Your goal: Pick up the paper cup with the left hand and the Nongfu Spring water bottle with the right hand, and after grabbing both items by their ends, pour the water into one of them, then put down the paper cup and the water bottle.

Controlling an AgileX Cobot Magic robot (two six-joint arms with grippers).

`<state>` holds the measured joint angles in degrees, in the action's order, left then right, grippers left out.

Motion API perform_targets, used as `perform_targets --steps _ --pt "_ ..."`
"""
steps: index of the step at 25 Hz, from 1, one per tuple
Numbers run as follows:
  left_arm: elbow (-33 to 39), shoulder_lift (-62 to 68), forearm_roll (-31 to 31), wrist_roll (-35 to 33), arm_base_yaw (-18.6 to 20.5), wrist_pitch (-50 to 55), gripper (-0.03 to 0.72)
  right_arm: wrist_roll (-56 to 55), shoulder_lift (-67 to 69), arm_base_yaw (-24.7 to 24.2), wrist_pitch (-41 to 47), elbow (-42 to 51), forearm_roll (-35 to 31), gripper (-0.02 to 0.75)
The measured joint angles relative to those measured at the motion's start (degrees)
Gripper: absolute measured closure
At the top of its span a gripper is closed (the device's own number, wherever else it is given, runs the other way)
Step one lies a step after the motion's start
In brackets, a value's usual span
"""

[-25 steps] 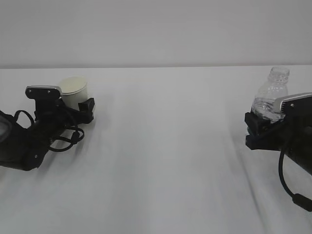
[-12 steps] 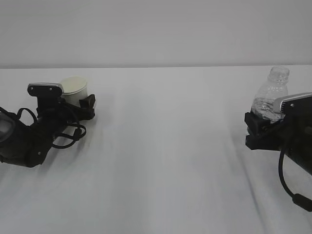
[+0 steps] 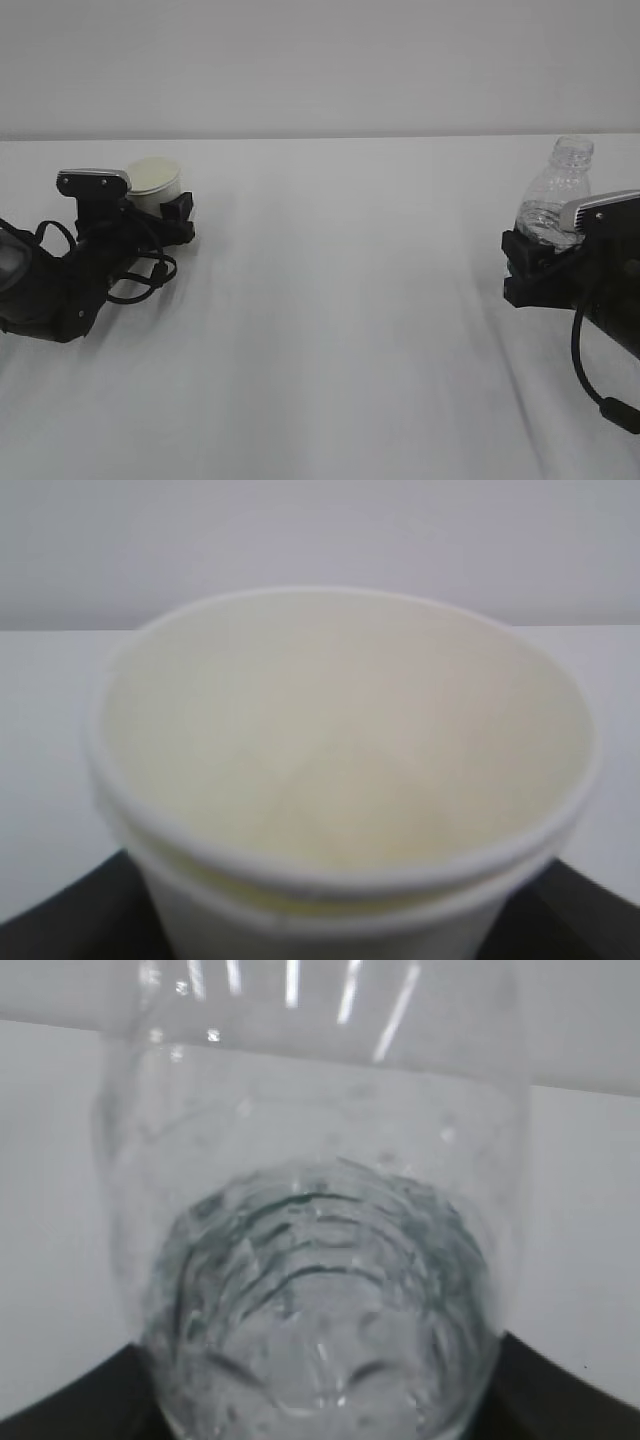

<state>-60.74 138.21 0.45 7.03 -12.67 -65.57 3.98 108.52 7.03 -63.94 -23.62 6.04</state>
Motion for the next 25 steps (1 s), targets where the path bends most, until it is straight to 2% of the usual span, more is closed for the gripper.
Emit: perform_targets --steps 11,19,25 --pt "-0.1 0.0 0.1 0.0 0.0 0.0 0.26 0.0 0.0 0.0 0.0 0.0 0.0 0.324" --pt "-0.1 0.0 0.5 0.0 0.0 0.0 0.274 0.0 0.0 0.0 0.0 0.0 0.0 0.324" --pt "0.6 -0.6 6.0 0.0 0.0 0.0 0.276 0.0 0.0 0.0 0.0 0.0 -0.2 0.325"
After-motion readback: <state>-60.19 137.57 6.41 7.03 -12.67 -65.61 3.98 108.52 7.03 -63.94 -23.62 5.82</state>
